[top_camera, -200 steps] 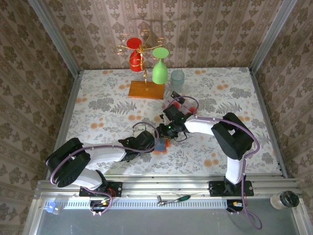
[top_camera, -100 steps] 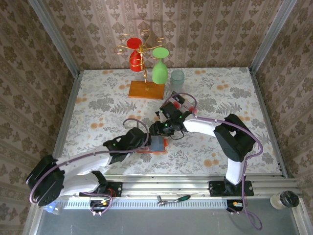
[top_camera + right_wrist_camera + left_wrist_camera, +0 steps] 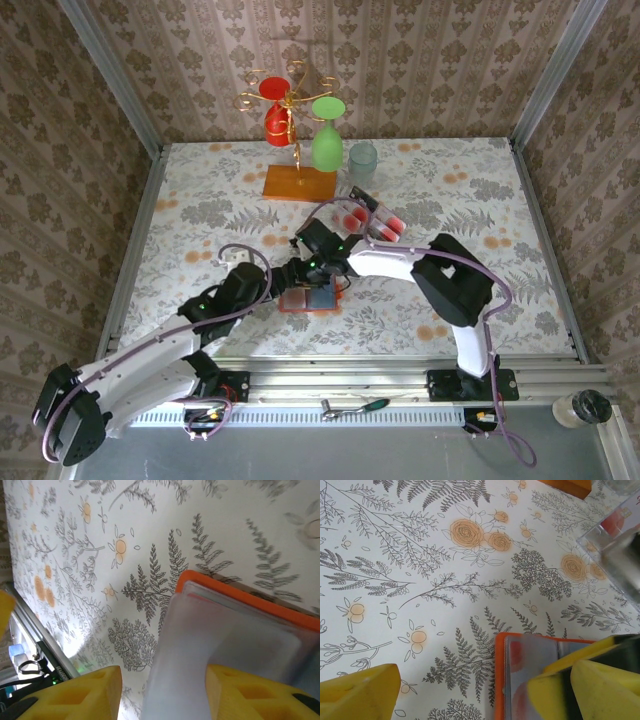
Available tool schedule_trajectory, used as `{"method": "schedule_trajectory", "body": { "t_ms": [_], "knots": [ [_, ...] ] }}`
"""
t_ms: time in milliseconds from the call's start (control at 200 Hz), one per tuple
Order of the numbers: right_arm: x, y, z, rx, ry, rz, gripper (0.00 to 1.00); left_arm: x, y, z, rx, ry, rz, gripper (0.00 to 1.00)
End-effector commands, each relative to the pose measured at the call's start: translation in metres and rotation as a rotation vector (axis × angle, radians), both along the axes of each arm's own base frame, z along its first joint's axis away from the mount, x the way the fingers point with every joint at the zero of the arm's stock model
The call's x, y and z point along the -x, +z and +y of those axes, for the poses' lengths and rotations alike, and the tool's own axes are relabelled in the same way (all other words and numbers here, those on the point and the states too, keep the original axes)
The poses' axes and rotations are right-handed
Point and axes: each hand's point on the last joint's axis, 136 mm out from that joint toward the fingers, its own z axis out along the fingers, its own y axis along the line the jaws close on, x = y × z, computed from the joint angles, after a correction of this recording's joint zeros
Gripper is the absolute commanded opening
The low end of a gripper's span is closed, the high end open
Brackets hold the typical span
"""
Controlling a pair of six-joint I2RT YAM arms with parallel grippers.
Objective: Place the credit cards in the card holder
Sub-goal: Turn over the card slot at the card holder.
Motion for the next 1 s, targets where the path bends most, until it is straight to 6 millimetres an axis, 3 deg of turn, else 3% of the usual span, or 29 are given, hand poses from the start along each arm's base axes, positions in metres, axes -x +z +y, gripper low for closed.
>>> {"method": "schedule_trajectory", "body": {
  "t_ms": [0,125,475,670,860,995],
  "knots": [
    [-0.002,-0.010,0.012,-0.002,-0.015,0.022,0.49,0.005,-0.003,0.007,-0.015,0.008,0.018,0.89],
    [0.001,-0.011,0.014,-0.012,-0.002,0.035,0.49,0.006,-0.003,0.008,-0.017,0.010,0.020,0.89],
    [0.000,0.042,-0.009,-0.082,-0.001,-0.042,0.49,0.005,-0.006,0.008,-0.012,0.019,0.028,0.91],
    [-0.003,0.048,-0.053,-0.024,-0.057,-0.087,0.49,0.000,-0.004,0.001,-0.020,0.000,0.035,0.93],
    [-0.006,0.027,-0.119,0.233,-0.100,-0.171,0.50,-0.007,-0.005,-0.010,-0.044,-0.030,0.048,0.95],
    [-0.006,0.010,-0.143,0.384,-0.068,-0.209,0.52,-0.012,-0.009,-0.017,-0.058,-0.040,0.062,0.96]
  ]
}}
